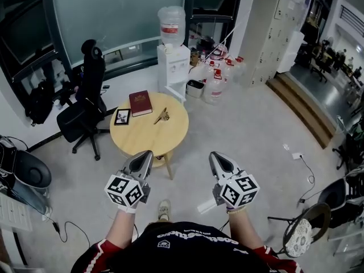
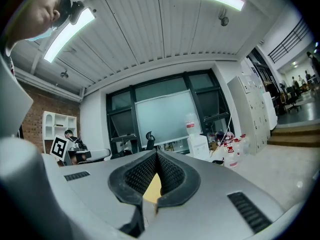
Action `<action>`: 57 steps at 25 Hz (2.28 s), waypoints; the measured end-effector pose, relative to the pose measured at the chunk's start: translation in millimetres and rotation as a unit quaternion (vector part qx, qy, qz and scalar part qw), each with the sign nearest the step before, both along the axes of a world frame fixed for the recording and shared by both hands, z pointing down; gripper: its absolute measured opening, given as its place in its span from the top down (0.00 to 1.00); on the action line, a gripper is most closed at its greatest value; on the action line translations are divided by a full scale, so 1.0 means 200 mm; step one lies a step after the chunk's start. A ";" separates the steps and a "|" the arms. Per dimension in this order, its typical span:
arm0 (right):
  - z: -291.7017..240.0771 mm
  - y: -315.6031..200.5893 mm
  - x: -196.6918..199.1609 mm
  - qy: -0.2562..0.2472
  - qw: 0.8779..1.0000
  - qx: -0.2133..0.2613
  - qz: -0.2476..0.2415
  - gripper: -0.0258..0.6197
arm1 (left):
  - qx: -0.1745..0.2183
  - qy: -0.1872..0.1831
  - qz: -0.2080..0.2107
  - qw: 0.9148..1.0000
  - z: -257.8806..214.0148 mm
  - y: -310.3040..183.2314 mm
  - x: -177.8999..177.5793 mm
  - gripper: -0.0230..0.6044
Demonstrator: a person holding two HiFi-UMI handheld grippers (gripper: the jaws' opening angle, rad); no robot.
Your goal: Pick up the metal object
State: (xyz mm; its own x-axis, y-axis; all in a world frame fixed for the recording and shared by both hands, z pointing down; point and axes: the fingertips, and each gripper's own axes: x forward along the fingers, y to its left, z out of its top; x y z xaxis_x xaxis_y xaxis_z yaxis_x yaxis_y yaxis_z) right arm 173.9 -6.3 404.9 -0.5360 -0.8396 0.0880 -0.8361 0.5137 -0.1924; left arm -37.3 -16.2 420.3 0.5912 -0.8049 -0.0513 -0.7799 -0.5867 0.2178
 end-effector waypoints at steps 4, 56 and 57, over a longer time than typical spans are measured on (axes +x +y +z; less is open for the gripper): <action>-0.04 -0.20 -0.05 0.004 1.000 0.003 0.006 0.92 | -0.001 -0.002 -0.004 1.000 -0.02 -0.20 -0.08 0.94; -0.02 -1.38 -0.59 0.030 0.999 0.001 0.025 0.92 | 0.018 -0.015 0.045 0.999 0.04 -1.50 -0.49 0.93; -0.03 -1.39 -0.59 0.029 0.999 0.003 0.025 0.92 | 0.022 -0.018 0.045 0.999 0.02 -1.51 -0.48 0.93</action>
State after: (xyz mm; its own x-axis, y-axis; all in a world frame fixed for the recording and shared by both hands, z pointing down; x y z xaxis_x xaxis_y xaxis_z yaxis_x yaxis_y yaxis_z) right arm 55.3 -284.0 399.1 -0.4879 -0.8656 0.1129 -0.8702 0.4721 -0.1408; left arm -133.6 -317.9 424.4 0.6635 -0.7455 -0.0633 -0.7300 -0.6636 0.1632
